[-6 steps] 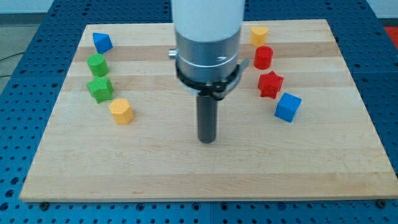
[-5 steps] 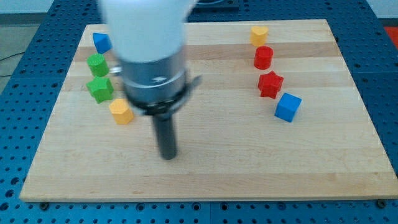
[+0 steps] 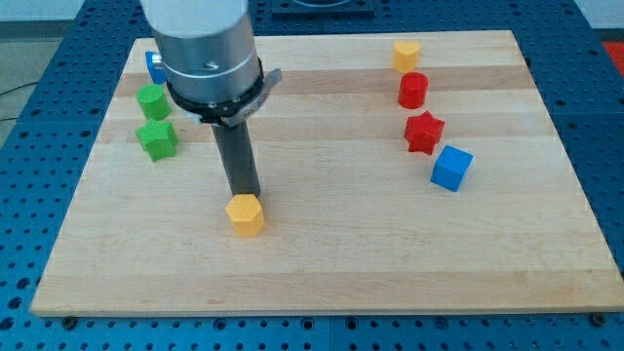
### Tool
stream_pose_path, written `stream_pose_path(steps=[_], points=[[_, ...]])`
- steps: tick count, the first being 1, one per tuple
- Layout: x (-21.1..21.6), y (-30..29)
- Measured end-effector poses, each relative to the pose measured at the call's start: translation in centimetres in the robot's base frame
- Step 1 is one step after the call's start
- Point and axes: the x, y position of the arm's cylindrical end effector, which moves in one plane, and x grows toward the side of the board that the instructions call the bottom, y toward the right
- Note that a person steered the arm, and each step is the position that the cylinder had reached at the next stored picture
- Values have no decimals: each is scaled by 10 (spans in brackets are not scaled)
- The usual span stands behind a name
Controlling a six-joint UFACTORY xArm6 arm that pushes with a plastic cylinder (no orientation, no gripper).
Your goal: Push the yellow hexagon towards the blue cube
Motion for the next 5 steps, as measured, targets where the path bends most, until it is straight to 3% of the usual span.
stream_pose_path(steps=[1,2,3,4,5], points=[[4,-59],[27,-17],[29,89],[47,55],[87,79]])
